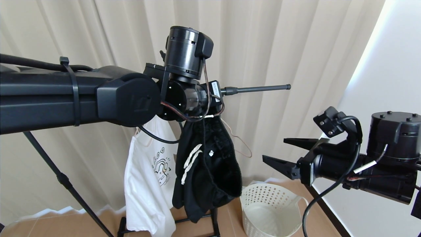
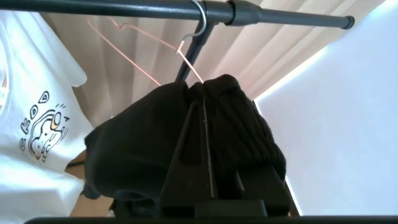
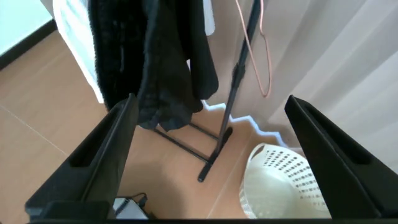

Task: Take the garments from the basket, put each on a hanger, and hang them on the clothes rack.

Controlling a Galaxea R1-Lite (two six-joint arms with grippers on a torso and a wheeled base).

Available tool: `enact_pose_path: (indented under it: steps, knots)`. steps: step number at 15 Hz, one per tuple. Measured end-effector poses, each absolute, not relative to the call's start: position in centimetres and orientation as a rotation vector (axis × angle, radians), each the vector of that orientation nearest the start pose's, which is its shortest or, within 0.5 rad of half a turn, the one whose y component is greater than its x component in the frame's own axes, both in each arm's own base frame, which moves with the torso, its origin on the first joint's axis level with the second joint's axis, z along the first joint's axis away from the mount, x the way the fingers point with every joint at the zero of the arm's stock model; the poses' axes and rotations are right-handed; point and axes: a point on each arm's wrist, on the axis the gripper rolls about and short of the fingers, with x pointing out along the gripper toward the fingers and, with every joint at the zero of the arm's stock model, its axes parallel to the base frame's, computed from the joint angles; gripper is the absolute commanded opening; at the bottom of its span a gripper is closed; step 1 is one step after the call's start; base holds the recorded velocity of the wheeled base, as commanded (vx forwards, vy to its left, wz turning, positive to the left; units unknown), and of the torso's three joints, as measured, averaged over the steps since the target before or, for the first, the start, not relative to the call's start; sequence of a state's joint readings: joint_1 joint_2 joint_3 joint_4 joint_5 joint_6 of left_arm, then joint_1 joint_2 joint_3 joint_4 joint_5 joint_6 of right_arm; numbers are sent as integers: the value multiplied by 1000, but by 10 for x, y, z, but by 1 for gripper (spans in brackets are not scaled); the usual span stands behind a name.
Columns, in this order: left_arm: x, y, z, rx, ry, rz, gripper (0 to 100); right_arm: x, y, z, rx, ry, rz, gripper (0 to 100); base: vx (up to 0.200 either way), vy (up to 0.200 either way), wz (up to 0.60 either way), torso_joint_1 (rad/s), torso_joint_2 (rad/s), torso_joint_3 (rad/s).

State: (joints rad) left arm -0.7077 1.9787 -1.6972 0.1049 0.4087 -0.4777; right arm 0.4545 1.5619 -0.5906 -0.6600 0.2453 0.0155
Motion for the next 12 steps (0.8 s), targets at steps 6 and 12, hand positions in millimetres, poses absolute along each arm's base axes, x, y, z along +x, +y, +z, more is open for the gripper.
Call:
enact_pose_path:
  steps: [6,12]
  knots:
    - [303,-263,259,-253,399,-233,0,237,127,159,32,326,698,100,0,0,0,0,0,0]
    - [293,-272,261,-247,396,-257,0,249,133,138,25,399,689,100,0,0,0,0,0,0]
